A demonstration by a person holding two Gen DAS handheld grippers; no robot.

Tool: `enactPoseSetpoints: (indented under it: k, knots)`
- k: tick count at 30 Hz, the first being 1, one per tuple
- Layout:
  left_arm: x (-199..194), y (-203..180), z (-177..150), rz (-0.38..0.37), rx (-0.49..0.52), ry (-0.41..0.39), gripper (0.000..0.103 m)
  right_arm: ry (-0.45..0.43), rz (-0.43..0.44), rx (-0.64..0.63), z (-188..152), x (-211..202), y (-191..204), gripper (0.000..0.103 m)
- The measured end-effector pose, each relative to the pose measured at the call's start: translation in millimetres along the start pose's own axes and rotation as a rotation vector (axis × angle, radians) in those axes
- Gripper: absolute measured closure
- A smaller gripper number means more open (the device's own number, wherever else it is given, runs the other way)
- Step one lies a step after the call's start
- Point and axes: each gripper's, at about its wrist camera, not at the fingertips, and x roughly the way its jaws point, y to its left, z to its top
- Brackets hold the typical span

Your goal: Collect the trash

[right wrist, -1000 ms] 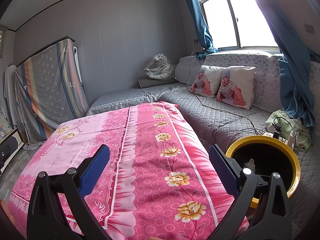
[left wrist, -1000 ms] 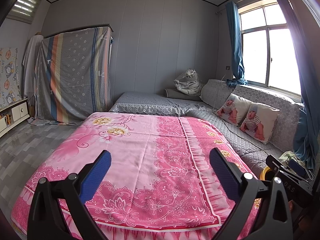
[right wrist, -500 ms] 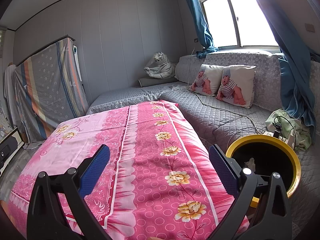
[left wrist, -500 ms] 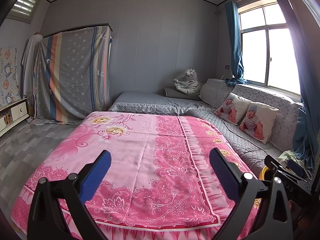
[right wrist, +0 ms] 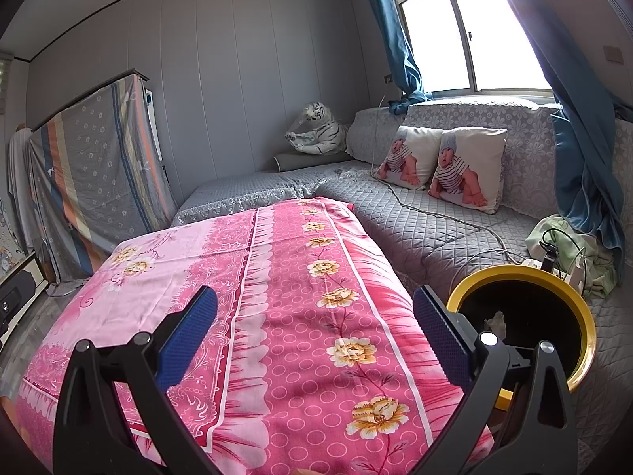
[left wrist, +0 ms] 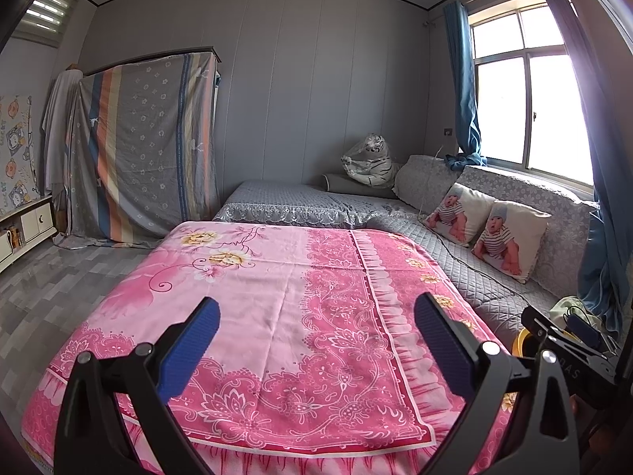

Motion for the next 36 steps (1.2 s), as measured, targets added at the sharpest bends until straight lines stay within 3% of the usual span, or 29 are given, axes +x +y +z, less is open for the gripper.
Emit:
enactPoseSetpoints:
  k: [36]
  knots:
    - [4.0, 5.1, 3.4, -0.009, -0.021, 0.021, 0.008, 0.008, 0.001, -0.001, -3.5, 2.0, 3.5, 0.008]
